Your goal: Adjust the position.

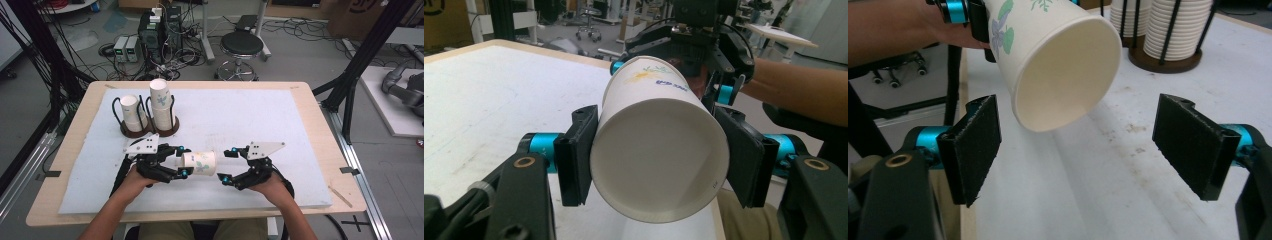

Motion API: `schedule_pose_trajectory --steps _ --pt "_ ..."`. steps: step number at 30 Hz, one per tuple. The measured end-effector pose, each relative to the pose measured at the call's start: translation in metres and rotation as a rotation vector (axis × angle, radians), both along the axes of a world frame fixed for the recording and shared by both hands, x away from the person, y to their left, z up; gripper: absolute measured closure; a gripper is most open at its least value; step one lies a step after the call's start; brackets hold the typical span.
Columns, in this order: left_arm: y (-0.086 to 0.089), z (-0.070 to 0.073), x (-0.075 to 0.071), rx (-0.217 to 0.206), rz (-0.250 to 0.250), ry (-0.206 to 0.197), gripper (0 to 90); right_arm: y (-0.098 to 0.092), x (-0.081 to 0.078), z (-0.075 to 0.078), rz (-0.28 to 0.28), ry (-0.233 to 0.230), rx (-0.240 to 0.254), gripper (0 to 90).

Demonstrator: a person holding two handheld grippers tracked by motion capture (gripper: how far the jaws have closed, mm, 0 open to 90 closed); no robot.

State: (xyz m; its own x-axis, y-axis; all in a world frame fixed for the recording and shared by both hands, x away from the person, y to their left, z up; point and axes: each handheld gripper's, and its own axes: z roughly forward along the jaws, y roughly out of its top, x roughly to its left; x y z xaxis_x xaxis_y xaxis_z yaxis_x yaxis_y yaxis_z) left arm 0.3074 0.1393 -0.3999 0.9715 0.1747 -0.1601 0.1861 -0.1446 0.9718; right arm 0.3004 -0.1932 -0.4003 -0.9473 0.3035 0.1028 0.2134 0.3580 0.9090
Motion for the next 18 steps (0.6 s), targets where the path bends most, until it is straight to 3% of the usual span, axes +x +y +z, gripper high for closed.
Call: schedule_pose_trajectory --steps 7,18 --pt "-0.003 0.001 -0.002 -0.015 -0.024 -0.008 37.2 0.006 0.000 -0.001 0.059 0.016 0.029 20.1" --pt "-0.011 0.002 -0.003 -0.028 -0.073 -0.014 37.3 0.013 0.002 -0.002 0.107 0.034 0.060 20.1"
